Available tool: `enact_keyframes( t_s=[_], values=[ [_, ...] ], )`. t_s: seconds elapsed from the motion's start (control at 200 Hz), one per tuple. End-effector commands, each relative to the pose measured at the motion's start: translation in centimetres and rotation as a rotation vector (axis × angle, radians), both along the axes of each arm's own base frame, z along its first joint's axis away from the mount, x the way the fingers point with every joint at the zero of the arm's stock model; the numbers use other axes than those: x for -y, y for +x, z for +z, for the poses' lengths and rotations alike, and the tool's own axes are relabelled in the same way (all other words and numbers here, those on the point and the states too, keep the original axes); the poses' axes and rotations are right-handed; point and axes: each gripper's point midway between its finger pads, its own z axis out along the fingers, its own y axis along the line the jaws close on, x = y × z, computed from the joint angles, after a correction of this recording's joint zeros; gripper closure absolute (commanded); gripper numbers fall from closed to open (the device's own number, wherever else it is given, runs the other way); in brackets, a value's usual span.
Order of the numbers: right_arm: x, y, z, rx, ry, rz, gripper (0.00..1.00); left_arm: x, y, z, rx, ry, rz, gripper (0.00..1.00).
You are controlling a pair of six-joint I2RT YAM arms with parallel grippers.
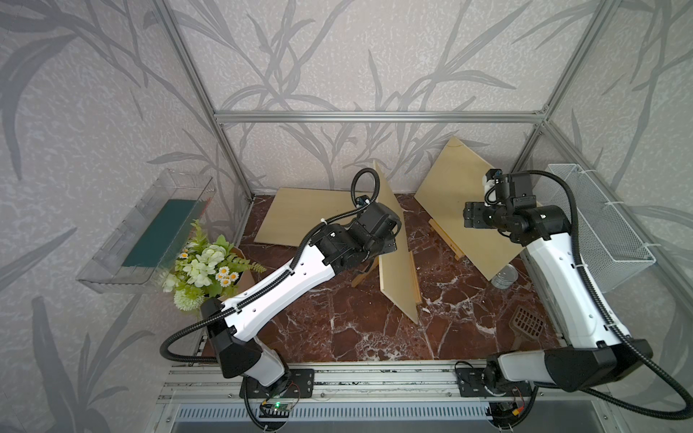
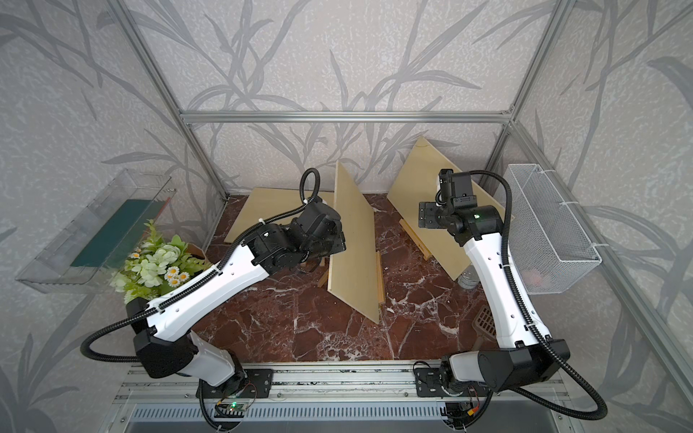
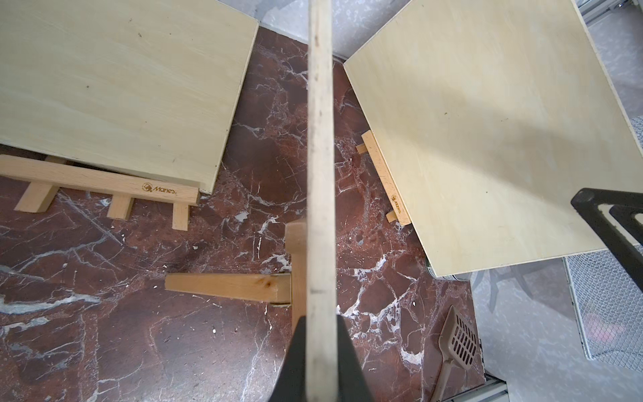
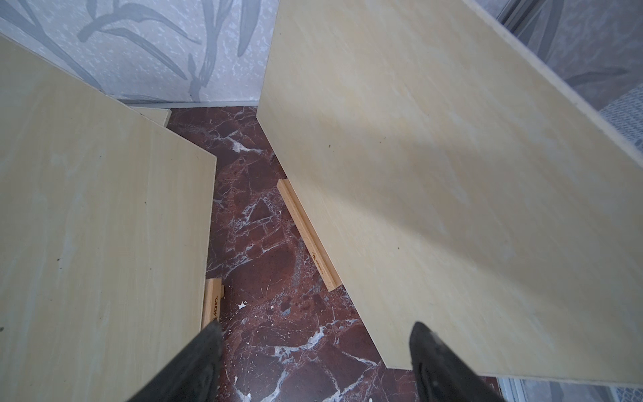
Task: Assemble the easel
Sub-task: Place the drawing board on the easel.
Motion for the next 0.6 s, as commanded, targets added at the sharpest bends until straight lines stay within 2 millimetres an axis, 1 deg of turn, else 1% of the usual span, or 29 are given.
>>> enact_keyframes(
  t_s=[0.0, 0.11, 0.19, 0.245, 0.33, 0.37, 0.435, 0.495, 0.515, 0.555, 0.595],
  values=[
    [-0.2, -0.5, 0.4, -0.002, 0.016, 0.01, 0.16, -0.4, 0.9, 7.0, 0.168, -0.171, 0.061, 1.0],
    [-0.4, -0.4, 0.2, -0.006, 0.024, 0.014, 0.16, 1.1, 0.7, 7.2, 0.176, -0.206, -0.014, 1.0],
    [-0.4, -0.4, 0.1, -0.007, 0.025, 0.014, 0.16, 1.5, 0.6, 7.3, 0.178, -0.207, -0.037, 1.0],
    [-0.4, -0.4, 0.1, -0.005, 0.025, 0.016, 0.16, 1.6, 0.5, 7.2, 0.177, -0.212, -0.041, 0.93],
    [-0.4, -0.4, 0.1, -0.005, 0.024, 0.014, 0.16, 1.7, 0.4, 7.0, 0.171, -0.221, -0.048, 0.87],
    [-0.4, -0.4, 0.0, -0.008, 0.026, 0.016, 0.16, 1.7, 0.3, 7.0, 0.168, -0.222, -0.049, 0.86],
    [-0.4, -0.3, 0.1, -0.007, 0.026, 0.016, 0.16, 1.7, 0.2, 6.8, 0.16, -0.219, -0.053, 0.86],
    [-0.4, -0.2, 0.0, -0.008, 0.026, 0.016, 0.16, 1.8, 0.1, 6.6, 0.152, -0.218, -0.061, 0.89],
    [-0.4, -0.2, 0.0, -0.01, 0.027, 0.016, 0.16, 1.7, 0.0, 6.6, 0.148, -0.217, -0.061, 0.91],
    [-0.5, -0.2, 0.0, -0.01, 0.029, 0.016, 0.16, 1.7, -0.1, 6.5, 0.142, -0.211, -0.065, 0.99],
    [-0.5, -0.1, -0.1, -0.012, 0.029, 0.017, 0.16, 1.6, -0.4, 6.5, 0.135, -0.205, -0.072, 1.0]
  ],
)
